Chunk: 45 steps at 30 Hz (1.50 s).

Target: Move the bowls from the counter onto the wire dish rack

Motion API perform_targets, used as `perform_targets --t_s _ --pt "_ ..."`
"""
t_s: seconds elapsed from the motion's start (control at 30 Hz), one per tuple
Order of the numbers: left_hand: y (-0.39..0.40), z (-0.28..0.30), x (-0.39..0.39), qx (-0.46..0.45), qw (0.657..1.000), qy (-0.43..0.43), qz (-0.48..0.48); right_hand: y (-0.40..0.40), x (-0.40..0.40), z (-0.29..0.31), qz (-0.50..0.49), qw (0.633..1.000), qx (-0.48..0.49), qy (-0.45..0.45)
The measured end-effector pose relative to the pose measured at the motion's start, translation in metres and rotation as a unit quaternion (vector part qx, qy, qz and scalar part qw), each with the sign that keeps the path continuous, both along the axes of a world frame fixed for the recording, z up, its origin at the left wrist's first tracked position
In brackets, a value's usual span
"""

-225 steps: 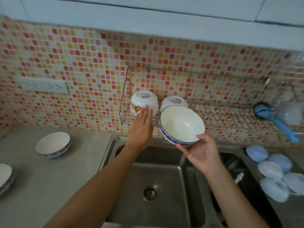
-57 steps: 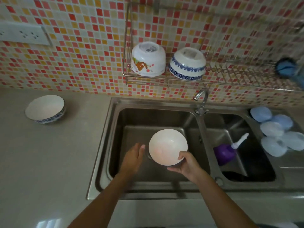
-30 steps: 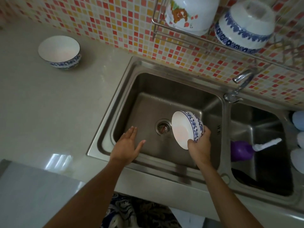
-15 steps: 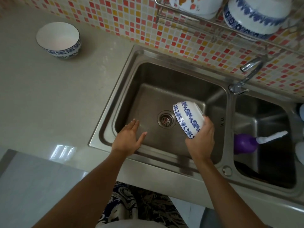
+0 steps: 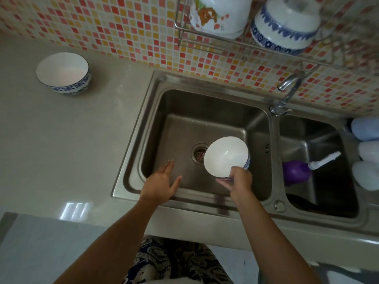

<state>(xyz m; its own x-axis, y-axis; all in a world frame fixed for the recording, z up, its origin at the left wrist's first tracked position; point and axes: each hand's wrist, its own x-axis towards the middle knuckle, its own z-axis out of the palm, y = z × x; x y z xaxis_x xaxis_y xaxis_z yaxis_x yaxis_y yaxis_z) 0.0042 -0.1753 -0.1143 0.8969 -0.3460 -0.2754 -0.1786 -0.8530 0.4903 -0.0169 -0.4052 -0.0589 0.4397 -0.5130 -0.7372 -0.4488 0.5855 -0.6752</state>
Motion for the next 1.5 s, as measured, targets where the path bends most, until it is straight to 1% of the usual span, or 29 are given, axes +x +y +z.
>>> perform_targets --t_s 0.03,0.07,0.13,0.2,0.3,0.4,0.57,0.63,0.7,0.87,0.97,1.17,1.33,1.4,1.5 --pt "0.001 0.001 -0.001 0.003 1.0 0.007 -0.015 0.0 -0.003 0.007 -0.015 0.998 0.06 -0.014" --pt "0.001 0.004 -0.001 0.004 0.999 0.011 -0.031 0.0 -0.006 0.015 -0.024 0.994 0.1 -0.029" --pt "0.002 0.011 0.0 -0.005 0.998 0.001 -0.067 -0.001 -0.011 0.031 -0.025 0.988 0.142 -0.061" --pt "0.001 0.025 0.009 -0.023 0.995 -0.036 -0.095 -0.001 -0.01 0.05 -0.008 0.982 0.164 -0.09" --pt "-0.009 0.056 0.046 -0.05 0.986 -0.126 -0.095 0.0 -0.002 0.088 0.023 0.975 0.174 -0.14" --pt "-0.026 0.109 0.094 -0.072 0.969 -0.226 -0.075 -0.003 0.011 0.129 0.04 0.964 0.172 -0.2" --pt "-0.047 0.205 0.15 -0.123 0.912 -0.381 -0.085 -0.009 0.027 0.184 0.046 0.944 0.155 -0.287" --pt "-0.051 0.227 0.165 -0.124 0.899 -0.408 -0.096 -0.012 0.03 0.2 0.051 0.936 0.15 -0.314" --pt "-0.055 0.237 0.176 -0.105 0.9 -0.41 -0.107 -0.016 0.033 0.21 0.059 0.928 0.148 -0.338" --pt "-0.06 0.234 0.189 -0.016 0.922 -0.371 -0.109 -0.025 0.042 0.225 0.055 0.908 0.15 -0.387" --pt "-0.061 0.227 0.189 0.025 0.919 -0.379 -0.107 -0.03 0.049 0.232 0.047 0.902 0.153 -0.4" --pt "-0.061 0.231 0.186 0.019 0.921 -0.376 -0.097 -0.033 0.075 0.256 0.051 0.911 0.115 -0.393" --pt "-0.059 0.228 0.187 0.012 0.926 -0.366 -0.089 -0.036 0.109 0.275 0.088 0.917 0.03 -0.387" --pt "-0.058 0.229 0.186 0.009 0.928 -0.361 -0.094 -0.038 0.125 0.281 0.099 0.917 -0.028 -0.386" --pt "-0.058 0.235 0.182 -0.008 0.932 -0.35 -0.091 -0.038 0.146 0.289 0.121 0.906 -0.131 -0.383"
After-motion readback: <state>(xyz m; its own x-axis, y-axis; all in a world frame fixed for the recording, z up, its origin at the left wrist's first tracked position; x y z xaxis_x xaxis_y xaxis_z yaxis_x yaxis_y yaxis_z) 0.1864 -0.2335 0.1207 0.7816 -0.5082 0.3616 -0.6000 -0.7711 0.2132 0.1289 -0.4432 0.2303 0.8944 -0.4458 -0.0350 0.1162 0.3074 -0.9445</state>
